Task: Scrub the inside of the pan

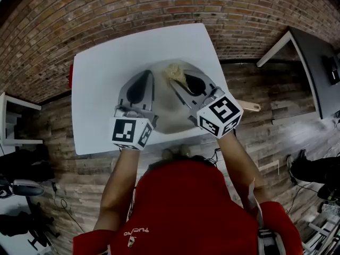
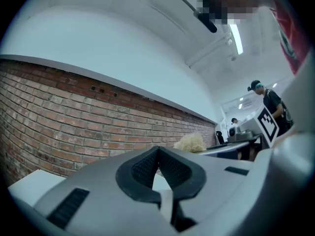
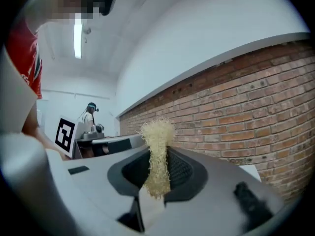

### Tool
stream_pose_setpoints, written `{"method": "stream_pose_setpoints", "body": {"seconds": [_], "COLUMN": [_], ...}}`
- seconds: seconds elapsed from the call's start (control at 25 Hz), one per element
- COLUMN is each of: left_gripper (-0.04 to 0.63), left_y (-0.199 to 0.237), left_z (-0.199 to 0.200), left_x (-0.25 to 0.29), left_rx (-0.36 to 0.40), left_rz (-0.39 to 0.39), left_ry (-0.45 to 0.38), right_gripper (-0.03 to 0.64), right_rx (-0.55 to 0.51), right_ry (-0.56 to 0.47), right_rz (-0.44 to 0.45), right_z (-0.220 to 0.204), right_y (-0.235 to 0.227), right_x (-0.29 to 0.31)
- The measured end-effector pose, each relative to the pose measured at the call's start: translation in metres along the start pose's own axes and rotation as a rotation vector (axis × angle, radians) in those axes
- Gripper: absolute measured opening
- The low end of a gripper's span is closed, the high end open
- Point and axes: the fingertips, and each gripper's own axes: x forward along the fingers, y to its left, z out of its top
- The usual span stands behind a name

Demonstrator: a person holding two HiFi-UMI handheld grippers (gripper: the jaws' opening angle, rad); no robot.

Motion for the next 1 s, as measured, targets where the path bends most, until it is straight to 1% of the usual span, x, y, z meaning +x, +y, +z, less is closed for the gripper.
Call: {"method": "stream_pose_setpoints", "body": {"seconds": [0.12,0.44,1.0], "left_gripper": [0.014,0.014,0.014], "left_y": [-0.005,-0.005,-0.004], "left_z": [0.003,0.001,-0.001], "left_x": [-0.002,-0.008,-0.004], "left_rx": [-0.003,-0.01,-0.012], "left_rz": [-0.005,0.003,-0.015], "left_ry": [-0.001,0.009,0.015], "right_gripper": [0.086,0.086,0.086], "right_rx": [0.014,0.007,0.006], "right_ry": [-0.053,-0.083,-0.075], "right_rz": [0.002,0.011,0.005], "right_z": [0.006,0.009,0.011], "right_y": [0.004,0.012,0.011], "right_x": [-0.002,0.002,0.002]}}
